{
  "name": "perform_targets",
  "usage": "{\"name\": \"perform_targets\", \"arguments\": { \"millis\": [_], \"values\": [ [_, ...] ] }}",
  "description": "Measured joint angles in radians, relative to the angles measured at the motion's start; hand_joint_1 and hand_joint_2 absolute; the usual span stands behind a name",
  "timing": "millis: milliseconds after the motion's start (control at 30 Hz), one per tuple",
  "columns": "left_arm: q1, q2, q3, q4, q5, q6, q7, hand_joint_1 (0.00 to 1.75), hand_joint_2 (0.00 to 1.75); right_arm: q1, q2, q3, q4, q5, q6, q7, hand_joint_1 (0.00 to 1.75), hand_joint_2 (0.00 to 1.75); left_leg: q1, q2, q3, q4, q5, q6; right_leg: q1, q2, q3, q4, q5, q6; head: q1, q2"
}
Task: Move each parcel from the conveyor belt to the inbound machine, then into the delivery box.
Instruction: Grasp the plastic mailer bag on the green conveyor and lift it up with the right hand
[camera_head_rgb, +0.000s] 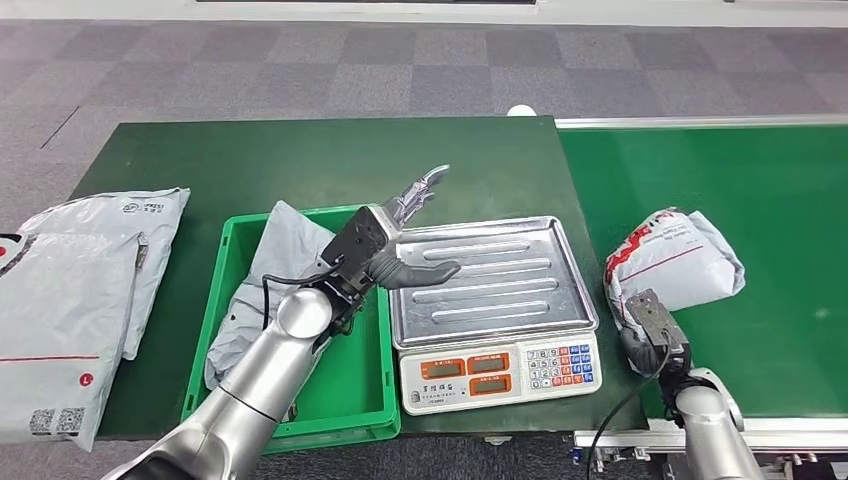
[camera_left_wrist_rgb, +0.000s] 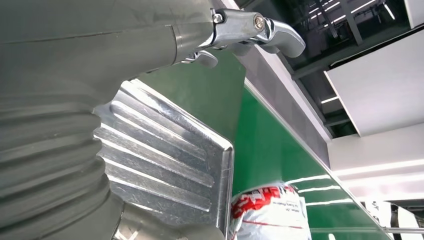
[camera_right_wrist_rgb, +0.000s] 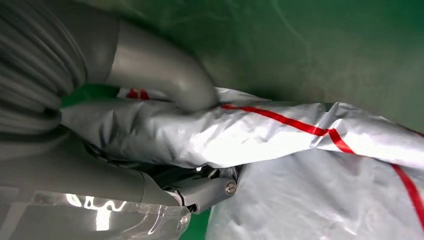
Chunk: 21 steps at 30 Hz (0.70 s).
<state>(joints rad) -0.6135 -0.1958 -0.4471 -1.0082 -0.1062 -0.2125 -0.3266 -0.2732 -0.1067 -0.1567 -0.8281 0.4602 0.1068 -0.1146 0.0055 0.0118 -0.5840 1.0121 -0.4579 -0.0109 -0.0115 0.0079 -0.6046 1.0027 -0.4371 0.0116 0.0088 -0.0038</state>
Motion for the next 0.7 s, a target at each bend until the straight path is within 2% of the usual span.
{"name": "perform_targets", "arguments": {
  "millis": [367, 500, 700],
  "values": [
    [0.017, 0.005, 0.002, 0.010, -0.015, 0.006, -0.009, 0.00, 1.75, 0.131, 0.005, 0.014, -0.252, 0.011, -0.085, -0.031, 1.75, 1.75, 0.003, 0.001, 0.000, -0.005, -0.001, -0.003, 0.001, 0.001, -0.002, 0.002, -0.004, -0.007, 0.000, 0.000],
    [0.026, 0.007, 0.005, 0.005, -0.018, 0.020, -0.009, 0.00, 1.75, 0.166, 0.006, 0.029, -0.339, 0.030, -0.183, -0.069, 1.75, 1.75, 0.003, 0.000, 0.000, -0.005, -0.001, -0.003, 0.001, 0.000, -0.002, 0.002, -0.004, -0.007, 0.000, 0.000],
    [0.033, 0.008, 0.020, 0.005, -0.006, 0.034, -0.014, 0.00, 1.75, 0.201, 0.009, 0.047, -0.572, 0.081, -0.347, -0.103, 1.75, 1.75, 0.002, -0.001, -0.001, -0.005, -0.001, -0.003, 0.001, -0.002, -0.003, 0.002, -0.004, -0.006, 0.000, 0.000]
  ]
}}
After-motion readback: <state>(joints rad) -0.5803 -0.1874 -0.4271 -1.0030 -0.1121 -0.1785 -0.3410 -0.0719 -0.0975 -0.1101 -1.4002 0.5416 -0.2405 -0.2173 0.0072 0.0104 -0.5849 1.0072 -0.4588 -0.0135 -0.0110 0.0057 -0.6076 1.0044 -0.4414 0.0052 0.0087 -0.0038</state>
